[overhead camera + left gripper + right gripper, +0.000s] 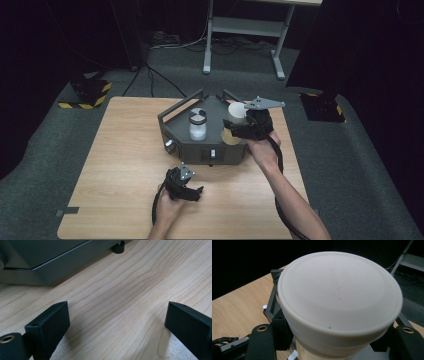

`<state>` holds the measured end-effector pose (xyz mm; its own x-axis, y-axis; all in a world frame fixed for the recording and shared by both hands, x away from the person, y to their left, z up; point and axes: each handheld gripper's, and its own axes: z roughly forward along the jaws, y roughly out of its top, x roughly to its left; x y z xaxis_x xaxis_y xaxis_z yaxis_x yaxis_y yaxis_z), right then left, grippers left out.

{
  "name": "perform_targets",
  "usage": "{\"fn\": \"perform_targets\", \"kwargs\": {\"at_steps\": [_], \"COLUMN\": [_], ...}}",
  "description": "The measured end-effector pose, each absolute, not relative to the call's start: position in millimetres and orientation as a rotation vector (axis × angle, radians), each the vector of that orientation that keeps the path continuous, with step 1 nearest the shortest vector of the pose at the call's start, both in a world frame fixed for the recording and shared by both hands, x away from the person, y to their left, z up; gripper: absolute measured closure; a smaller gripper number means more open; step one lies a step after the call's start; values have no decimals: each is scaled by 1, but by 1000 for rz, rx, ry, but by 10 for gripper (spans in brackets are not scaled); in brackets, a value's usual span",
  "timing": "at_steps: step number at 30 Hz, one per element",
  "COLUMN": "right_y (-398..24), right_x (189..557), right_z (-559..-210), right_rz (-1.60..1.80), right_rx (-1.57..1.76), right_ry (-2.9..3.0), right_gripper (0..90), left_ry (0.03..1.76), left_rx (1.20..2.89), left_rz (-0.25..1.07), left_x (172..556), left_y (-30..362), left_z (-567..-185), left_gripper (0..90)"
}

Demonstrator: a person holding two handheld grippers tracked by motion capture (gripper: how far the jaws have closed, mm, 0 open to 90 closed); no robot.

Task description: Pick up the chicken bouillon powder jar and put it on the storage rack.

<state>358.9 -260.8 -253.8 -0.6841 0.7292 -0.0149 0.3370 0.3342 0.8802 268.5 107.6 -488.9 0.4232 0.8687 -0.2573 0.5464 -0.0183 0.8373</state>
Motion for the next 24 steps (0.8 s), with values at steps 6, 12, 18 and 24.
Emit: {"fn": "perform_targets", "kwargs": {"at_steps": [6, 12, 18, 24], "right_y": [-254, -247, -238, -231], "right_x": [369, 376, 383, 390], "right_z": [-257, -259, -263, -269], "right_rz": [1283, 1263, 1238, 1213], "right_rx": [978, 1005, 1020, 1034], "right_ry": [2179, 2169, 2170, 2176], "right_gripper": [350, 350, 350, 350], "left_ry": [1243, 1245, 1245, 1245], "left_rx": [1697, 1690, 1692, 1692], "left_rz": [410, 410, 411, 411], "left_x": [269, 268, 268, 268], "left_y": [108, 107, 107, 107], "left_z": [-488, -489, -489, -489], "left_gripper": [58, 58, 58, 58]}}
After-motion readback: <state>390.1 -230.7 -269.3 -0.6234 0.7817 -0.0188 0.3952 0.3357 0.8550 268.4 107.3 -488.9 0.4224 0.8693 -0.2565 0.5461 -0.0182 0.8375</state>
